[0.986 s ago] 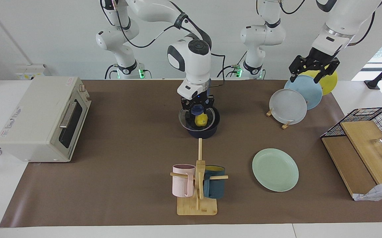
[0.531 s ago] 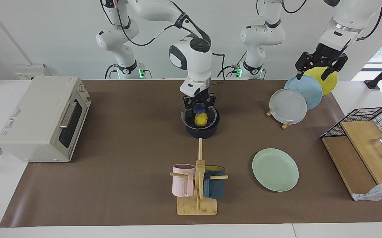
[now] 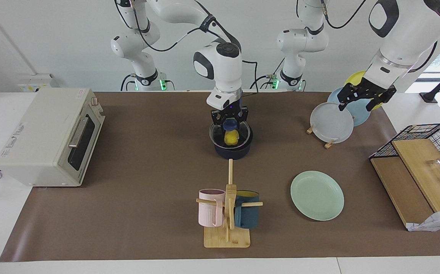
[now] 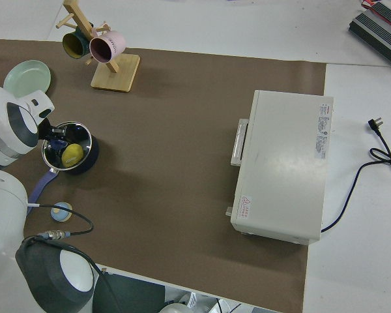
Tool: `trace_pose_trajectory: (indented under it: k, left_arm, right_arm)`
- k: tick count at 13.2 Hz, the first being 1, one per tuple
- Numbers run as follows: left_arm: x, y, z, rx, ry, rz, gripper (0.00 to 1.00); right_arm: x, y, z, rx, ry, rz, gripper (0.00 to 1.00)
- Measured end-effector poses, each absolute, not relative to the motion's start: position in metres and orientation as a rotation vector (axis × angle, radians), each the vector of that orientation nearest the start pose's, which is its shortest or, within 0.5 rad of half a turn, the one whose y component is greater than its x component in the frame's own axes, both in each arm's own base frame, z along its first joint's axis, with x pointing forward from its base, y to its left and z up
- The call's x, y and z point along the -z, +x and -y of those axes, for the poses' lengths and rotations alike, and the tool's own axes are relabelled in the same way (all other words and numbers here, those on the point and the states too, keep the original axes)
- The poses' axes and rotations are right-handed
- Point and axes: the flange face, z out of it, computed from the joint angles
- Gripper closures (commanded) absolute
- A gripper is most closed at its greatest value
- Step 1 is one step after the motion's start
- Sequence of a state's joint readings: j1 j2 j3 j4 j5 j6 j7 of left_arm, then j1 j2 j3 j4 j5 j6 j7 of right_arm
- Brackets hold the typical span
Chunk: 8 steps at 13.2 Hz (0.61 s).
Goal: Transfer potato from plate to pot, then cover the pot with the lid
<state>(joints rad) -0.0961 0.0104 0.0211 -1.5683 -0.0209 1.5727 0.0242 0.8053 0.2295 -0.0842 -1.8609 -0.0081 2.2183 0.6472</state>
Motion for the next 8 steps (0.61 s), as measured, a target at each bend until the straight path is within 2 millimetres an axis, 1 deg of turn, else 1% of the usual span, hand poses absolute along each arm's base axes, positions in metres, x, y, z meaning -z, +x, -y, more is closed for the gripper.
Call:
trace_pose_trajectory:
  k: [1, 3, 6, 8]
  left_arm:
    - [-0.6257, 0.5532, 0.0448, 0.003, -3.158, -0.160, 0.00]
    - [-0.6308, 0.5488, 0.0460, 0.008, -3.159, -0.164, 0.00]
    - [-0.6291, 0.5472, 0.0466, -0.006, -3.158, -0.167, 0.00]
    - [-0.6241, 0.5436, 0.0467, -0.029, -3.158, -0.168, 0.00]
  right_arm:
    - [-0.4084, 0.4694, -0.4164, 0.184, -3.074, 0.131, 1.00]
    - [-0.4081, 0.4685, -0.4174, 0.196, -3.080, 0.146, 1.00]
    - [-0.4073, 0.4676, -0.4188, 0.220, -3.095, 0.178, 1.00]
    - [-0.4068, 0.4659, -0.4212, 0.239, -3.103, 0.204, 1.00]
